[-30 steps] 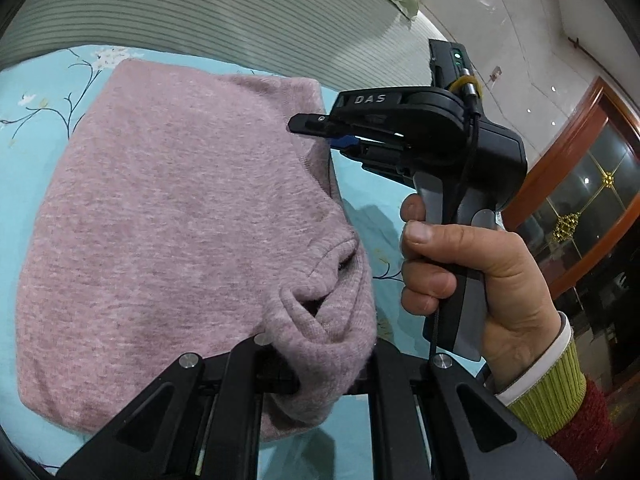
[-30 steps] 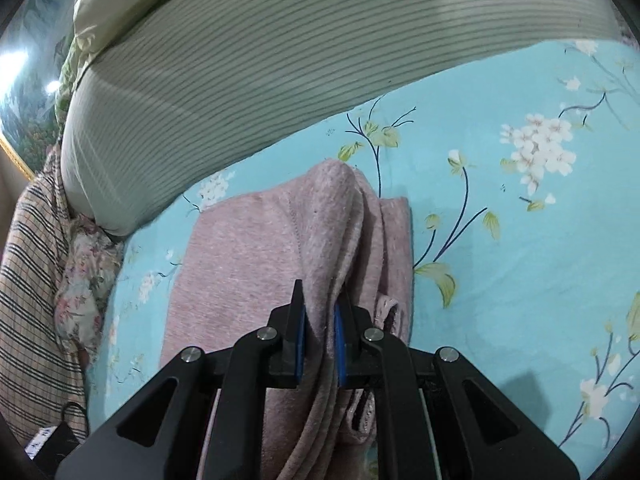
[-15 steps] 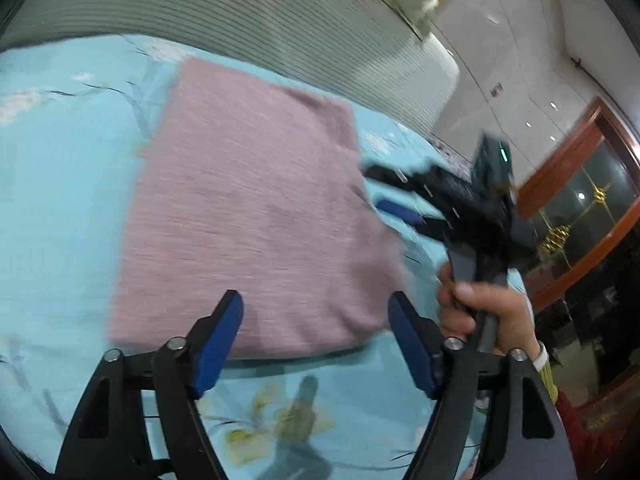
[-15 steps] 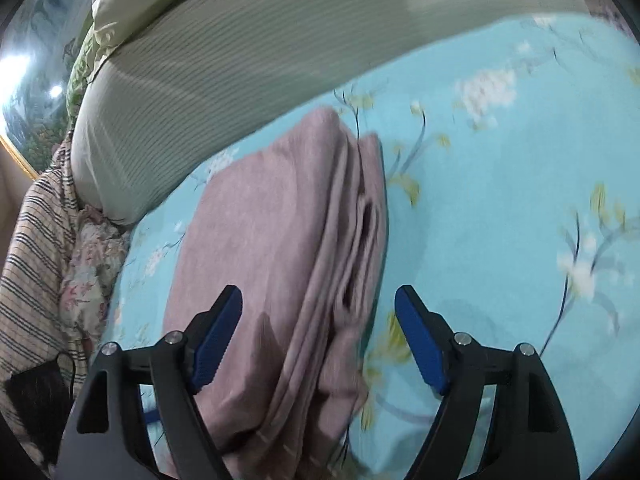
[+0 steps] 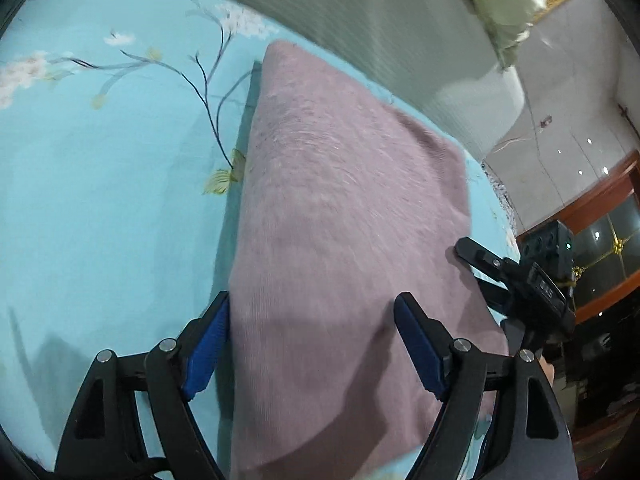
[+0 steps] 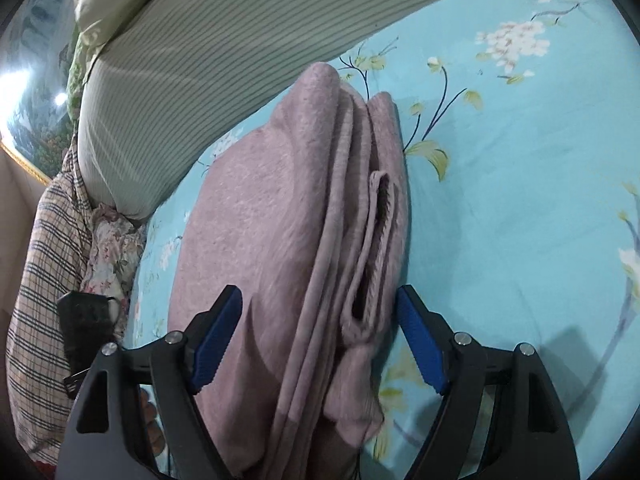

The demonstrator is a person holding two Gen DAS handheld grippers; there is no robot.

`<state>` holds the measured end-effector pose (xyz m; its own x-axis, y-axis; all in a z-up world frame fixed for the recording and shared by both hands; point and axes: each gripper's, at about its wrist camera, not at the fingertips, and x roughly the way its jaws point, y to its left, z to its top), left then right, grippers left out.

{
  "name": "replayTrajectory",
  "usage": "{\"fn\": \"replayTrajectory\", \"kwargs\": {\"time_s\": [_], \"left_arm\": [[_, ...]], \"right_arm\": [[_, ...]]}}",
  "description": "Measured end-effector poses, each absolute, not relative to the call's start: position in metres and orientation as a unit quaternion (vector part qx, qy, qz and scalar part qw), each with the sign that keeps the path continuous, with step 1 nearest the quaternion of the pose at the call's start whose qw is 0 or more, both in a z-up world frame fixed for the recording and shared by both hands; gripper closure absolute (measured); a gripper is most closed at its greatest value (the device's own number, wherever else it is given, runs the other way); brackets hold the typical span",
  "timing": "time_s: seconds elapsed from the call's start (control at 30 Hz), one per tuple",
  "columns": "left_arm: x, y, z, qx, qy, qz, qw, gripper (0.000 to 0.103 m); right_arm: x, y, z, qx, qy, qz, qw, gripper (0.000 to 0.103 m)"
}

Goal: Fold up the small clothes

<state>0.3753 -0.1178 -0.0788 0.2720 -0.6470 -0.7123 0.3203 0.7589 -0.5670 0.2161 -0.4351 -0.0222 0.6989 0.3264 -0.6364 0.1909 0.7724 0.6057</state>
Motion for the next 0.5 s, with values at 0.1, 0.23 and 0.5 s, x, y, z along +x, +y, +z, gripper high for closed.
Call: {"fn": "replayTrajectory", "kwargs": {"time_s": [0.1,0.23,0.5], "left_arm": [[0.391,-0.126,-0.093,-0.172,0.527,-0.317,0.769,0.029],[0.394,-0.130,-0.093,-0.164,0.517,-0.322,0.776,0.066],[0.355,-0.105,-0.061,-0.172,0.476,-0.328,0.798,0.071]], "right_arm": [[0.228,-0.439,-0.025,0.346,0.388,0.046,0.853,0.041],[0.231,-0.437,-0.023,0.345,0.388,0.055,0.853,0.068],[0.222,-0.388,0.009,0.317,0.369,0.100,0.868,0.073]]}}
